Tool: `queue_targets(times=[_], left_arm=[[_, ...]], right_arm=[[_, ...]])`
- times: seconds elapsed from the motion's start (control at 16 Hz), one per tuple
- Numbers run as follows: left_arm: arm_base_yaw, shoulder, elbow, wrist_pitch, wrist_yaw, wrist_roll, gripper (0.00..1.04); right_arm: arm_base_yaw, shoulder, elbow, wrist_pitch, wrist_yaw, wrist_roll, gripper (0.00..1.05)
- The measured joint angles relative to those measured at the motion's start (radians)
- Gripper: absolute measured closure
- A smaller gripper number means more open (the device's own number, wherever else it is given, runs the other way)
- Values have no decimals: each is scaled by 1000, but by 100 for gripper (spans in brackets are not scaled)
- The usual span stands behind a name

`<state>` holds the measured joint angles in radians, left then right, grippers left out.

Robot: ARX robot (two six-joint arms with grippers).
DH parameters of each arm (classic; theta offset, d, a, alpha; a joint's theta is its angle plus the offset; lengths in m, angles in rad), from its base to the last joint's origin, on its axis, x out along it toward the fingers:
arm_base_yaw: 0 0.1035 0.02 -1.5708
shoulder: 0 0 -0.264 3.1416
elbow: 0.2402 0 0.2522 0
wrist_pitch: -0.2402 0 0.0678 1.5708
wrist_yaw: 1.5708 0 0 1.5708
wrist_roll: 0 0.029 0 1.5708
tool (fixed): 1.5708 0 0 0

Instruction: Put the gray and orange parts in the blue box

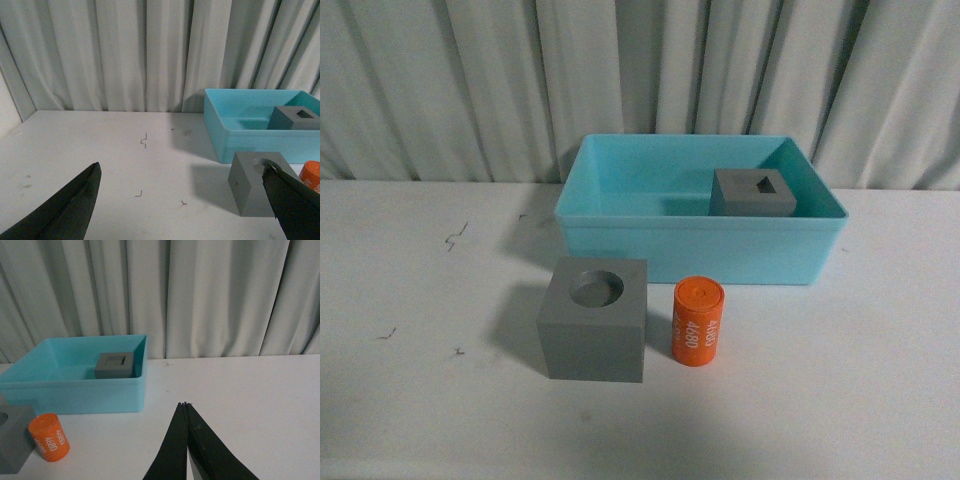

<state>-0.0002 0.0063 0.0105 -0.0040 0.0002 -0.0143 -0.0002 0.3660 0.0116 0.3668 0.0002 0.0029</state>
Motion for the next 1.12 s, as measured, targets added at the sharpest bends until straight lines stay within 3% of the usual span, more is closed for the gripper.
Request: queue_targets(times=[0.69, 0.81, 1.12], left_arm=[[0, 0, 0, 0, 0, 0, 7], [0, 0, 0, 0, -1, 0, 7], [0, 0, 0, 0, 0, 0, 7]], right_arm=[[0, -196, 0, -196, 0, 0, 103], [0, -337, 0, -377, 0, 0, 103], [0, -362, 0, -371, 0, 0, 103]])
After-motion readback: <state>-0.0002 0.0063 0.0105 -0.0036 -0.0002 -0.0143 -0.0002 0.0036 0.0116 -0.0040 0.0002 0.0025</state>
